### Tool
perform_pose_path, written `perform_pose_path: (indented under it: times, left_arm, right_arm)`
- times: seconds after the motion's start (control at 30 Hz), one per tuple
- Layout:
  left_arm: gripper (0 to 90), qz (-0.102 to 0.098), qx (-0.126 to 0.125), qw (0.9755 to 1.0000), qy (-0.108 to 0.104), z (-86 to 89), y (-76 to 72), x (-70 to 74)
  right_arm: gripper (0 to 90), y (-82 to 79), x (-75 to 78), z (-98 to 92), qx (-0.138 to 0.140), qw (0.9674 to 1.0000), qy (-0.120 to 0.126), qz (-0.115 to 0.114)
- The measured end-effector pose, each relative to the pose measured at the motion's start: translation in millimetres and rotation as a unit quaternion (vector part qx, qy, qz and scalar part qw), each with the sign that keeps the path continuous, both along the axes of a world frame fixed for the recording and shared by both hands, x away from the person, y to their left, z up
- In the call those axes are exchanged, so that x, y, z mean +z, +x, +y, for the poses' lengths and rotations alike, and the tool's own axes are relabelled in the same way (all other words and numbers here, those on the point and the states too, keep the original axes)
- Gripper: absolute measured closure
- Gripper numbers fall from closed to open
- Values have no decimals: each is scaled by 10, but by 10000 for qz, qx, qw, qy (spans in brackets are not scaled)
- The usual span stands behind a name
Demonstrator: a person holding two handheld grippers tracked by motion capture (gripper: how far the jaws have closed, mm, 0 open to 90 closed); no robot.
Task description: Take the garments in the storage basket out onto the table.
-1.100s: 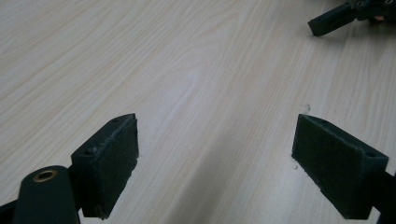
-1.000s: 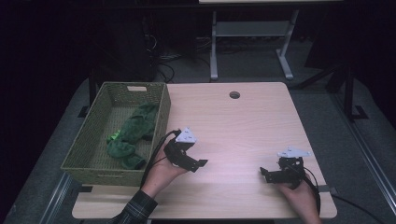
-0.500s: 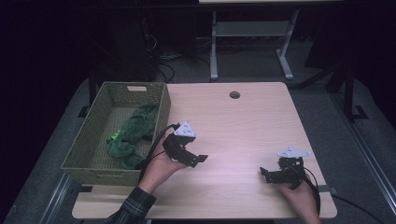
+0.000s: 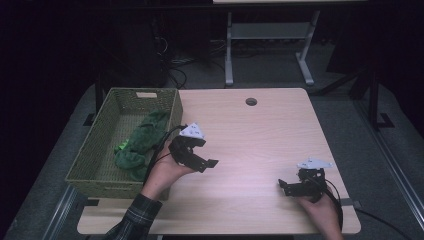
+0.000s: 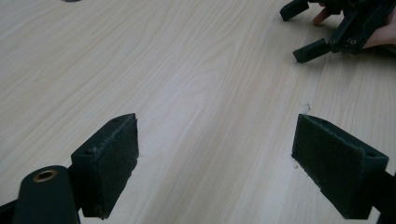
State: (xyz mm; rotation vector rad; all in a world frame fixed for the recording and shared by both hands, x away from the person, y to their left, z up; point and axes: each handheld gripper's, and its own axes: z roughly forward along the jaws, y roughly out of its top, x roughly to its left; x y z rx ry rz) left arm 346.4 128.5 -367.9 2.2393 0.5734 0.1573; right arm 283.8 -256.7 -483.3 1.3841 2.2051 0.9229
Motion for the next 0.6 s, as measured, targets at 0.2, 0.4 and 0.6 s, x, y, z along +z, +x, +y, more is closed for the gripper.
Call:
perform_pose_path:
  times: [0.2,0.4,0.6]
  left_arm:
    - [149,-17,-24,10000,12,50,64,83]
    - [149,-21,-23,10000,0,90,163,171]
    - [149,-62,-1,10000,53,150,266,218]
  right_arm:
    - [14,0,0,0,2,10000,-1,-1]
    - [14,0,0,1,-8,10000,5,-3]
    - [14,-1,0,1,-8,10000,8,0]
